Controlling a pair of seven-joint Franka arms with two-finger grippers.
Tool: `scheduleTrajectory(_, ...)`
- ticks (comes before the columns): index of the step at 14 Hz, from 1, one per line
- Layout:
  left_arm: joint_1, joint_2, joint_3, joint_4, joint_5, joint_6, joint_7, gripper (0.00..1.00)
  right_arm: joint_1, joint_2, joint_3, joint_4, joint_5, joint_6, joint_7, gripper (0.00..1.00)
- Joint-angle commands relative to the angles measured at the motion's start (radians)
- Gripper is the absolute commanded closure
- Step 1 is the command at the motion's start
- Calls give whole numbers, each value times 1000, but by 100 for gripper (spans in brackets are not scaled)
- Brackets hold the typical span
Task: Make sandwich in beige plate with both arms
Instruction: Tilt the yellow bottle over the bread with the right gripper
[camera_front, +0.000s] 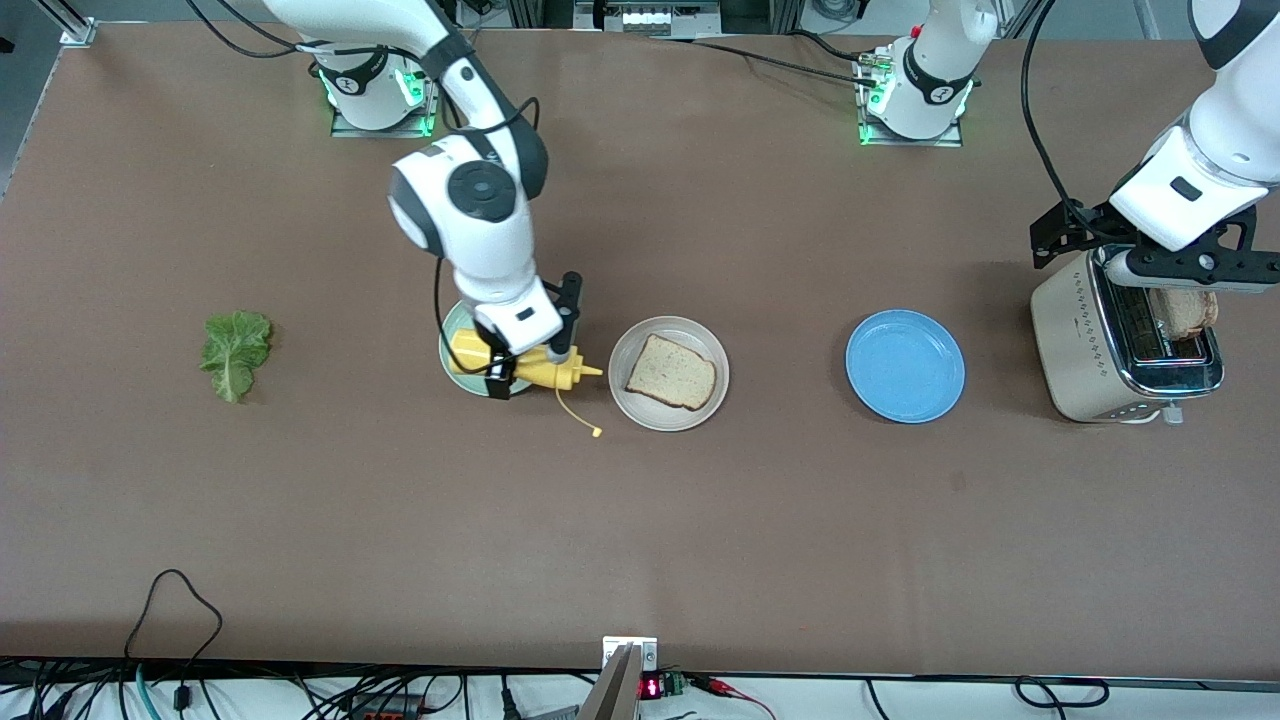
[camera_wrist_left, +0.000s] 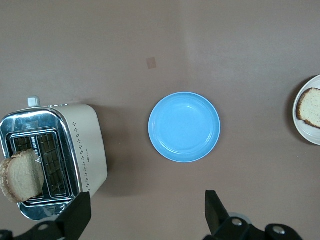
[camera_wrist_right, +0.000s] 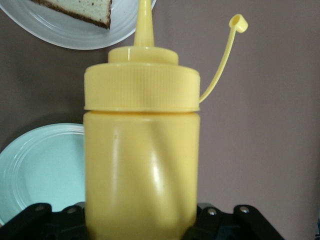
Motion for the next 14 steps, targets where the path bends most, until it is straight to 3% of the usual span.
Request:
scheduleTrajectory(1,-8,1,10,12,-19,-16,-4,0,79,81,-15,136,-104,-136,101,66)
scheduleTrajectory(4,-8,1,10,12,-19,-16,-4,0,128,163,-15,228,-157,-198,184,66)
scheduleTrajectory(8,-10,1,8,14,-18,-20,-4,0,168,201,-17,235,-207,-204,259,66)
scheduleTrajectory(14,-8,1,8,14,-19,-31,-4,0,155,188,-38,255,-181,-207,237,66)
